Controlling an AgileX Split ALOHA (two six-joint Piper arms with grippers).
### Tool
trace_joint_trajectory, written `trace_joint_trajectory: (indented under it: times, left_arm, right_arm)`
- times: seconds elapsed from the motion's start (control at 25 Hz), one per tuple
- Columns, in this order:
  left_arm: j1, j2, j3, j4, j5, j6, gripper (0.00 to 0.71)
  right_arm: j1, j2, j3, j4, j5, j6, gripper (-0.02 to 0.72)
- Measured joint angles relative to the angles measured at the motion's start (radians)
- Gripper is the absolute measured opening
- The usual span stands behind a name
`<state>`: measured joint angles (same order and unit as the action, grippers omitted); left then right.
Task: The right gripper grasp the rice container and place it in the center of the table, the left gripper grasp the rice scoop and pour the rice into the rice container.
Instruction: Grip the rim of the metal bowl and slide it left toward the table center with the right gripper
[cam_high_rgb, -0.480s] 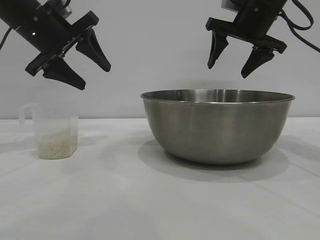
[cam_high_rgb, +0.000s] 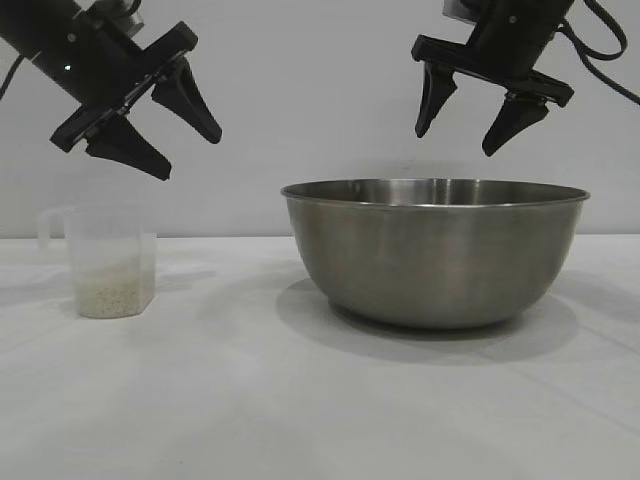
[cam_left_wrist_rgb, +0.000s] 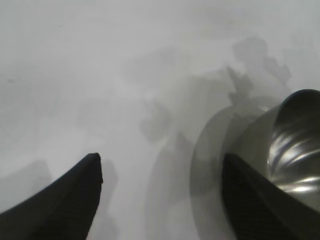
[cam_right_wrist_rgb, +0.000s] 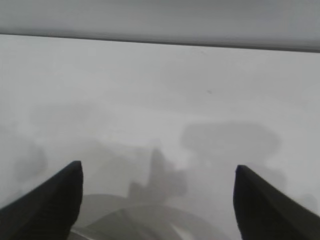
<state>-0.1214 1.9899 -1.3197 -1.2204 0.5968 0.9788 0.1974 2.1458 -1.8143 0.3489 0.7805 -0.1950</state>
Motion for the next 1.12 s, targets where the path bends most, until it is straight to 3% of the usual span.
trace_joint_trajectory:
  times: [0.16,0.48,0.72,1.12]
  left_arm:
    - [0.0,0.0,0.0,0.0,0.0,0.0,0.452]
    - [0.0,0.0,0.0,0.0,0.0,0.0,0.452]
    - [0.0,0.0,0.0,0.0,0.0,0.0,0.452]
    - [0.0,0.0,0.0,0.0,0.002,0.0,0.452]
  right_arm:
    - [0.0,-0.018,-0.046,-0.023,0.11,0.0,0.574]
    - [0.002,-0.044,-0.107,-0.08,0.429,0.008,0.574]
    - [0.002,-0.044,-0.107,-0.14,0.455,0.081,0.574]
    - [0.002,-0.136,0.112,-0.111,0.453,0.104,0.574]
